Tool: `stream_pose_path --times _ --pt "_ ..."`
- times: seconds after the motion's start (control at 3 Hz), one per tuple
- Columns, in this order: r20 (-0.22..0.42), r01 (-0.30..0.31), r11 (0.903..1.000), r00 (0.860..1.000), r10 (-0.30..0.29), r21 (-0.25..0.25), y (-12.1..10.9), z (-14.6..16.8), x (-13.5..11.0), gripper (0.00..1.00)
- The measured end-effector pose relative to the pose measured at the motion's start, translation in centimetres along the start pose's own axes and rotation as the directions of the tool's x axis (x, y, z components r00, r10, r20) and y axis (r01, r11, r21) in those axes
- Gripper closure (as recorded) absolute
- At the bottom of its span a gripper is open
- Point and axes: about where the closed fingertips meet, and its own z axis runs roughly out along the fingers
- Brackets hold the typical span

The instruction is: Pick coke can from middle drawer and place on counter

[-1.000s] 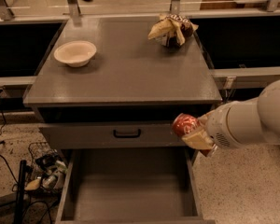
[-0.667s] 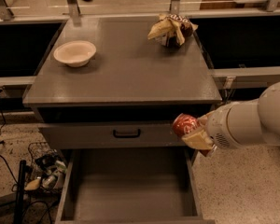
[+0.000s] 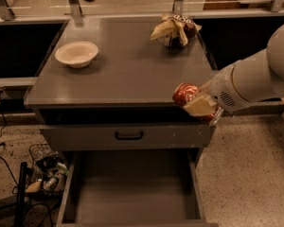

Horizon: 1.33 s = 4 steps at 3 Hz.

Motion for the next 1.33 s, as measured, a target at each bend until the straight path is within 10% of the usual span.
stream_pose_path --times 1.0,1.33 --pt "0.010 0.019 0.9998 1.000 -0.019 -0.003 -2.2 0.7 -3.4 1.00" --pt "-0.007 0.049 0.9953 0.999 -0.050 -0.083 -3.4 5.4 -7.0 1.00"
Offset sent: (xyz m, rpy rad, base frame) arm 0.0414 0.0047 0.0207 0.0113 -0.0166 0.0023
